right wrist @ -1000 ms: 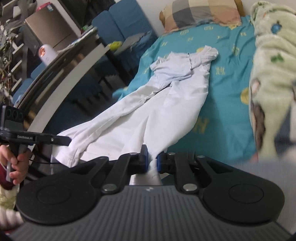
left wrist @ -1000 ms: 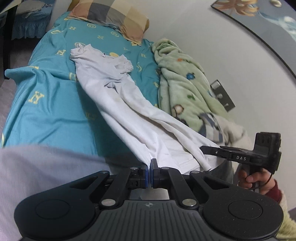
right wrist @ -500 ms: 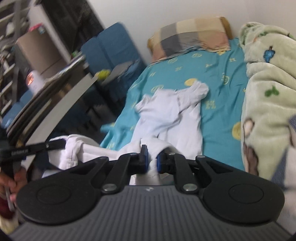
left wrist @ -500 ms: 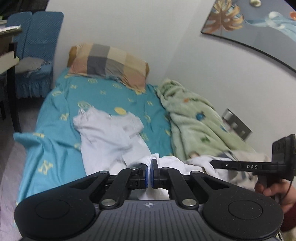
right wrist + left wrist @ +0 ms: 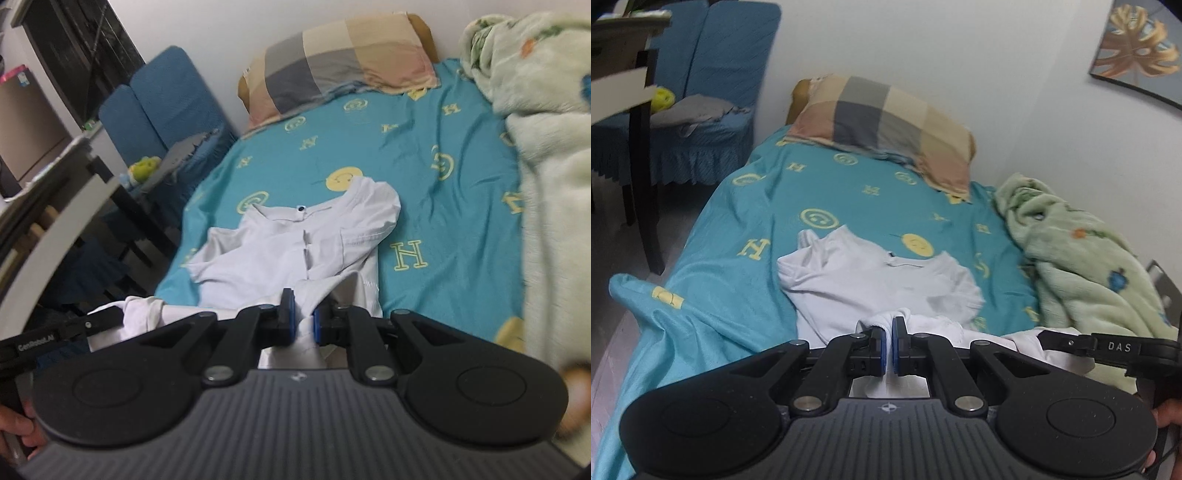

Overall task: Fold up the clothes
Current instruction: 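Fold the held hem end up over the strip toward the collar with both grippers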

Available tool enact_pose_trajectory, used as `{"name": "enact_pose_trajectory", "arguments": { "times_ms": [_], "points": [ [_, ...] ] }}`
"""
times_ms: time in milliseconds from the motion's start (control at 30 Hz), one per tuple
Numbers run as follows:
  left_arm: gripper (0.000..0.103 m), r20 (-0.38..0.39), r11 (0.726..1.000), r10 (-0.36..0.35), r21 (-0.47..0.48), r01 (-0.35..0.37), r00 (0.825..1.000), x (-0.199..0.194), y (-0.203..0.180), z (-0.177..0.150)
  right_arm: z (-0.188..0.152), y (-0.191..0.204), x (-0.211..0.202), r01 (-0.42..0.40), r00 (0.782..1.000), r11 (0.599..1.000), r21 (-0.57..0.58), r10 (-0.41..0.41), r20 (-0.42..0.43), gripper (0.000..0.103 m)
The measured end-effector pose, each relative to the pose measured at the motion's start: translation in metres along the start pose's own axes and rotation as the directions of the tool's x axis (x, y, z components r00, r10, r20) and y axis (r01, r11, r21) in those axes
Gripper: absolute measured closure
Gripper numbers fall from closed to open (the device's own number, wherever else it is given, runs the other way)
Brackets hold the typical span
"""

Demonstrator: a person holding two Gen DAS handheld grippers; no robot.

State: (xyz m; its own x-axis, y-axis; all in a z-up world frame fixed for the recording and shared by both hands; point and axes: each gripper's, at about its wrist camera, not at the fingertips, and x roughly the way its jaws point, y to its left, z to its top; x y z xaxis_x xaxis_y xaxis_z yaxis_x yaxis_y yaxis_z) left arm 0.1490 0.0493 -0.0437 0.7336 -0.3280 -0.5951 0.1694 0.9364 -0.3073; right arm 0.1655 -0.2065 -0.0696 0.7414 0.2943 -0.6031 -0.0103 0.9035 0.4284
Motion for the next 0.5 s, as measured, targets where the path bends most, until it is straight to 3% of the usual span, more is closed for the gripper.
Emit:
{"name": "enact_pose_trajectory", "arguments": {
  "times_ms": [300, 500],
  "points": [
    [0.099, -0.106, 0.997, 0.08, 0.002, -0.08, 0.991, 0.079, 0.045, -0.014, -0.012, -0.006, 0.077, 0.004, 0.998, 0.995, -0.102, -0.011, -0.068, 0.09],
    [0.096, -0.135, 0.996, 0.089, 0.007, -0.089, 0.987, 0.097, 0.054, -0.023, -0.011, -0.015, 0.087, -0.003, 0.994, 0.998, -0.055, -0.003, -0.108, 0.089]
  ]
}}
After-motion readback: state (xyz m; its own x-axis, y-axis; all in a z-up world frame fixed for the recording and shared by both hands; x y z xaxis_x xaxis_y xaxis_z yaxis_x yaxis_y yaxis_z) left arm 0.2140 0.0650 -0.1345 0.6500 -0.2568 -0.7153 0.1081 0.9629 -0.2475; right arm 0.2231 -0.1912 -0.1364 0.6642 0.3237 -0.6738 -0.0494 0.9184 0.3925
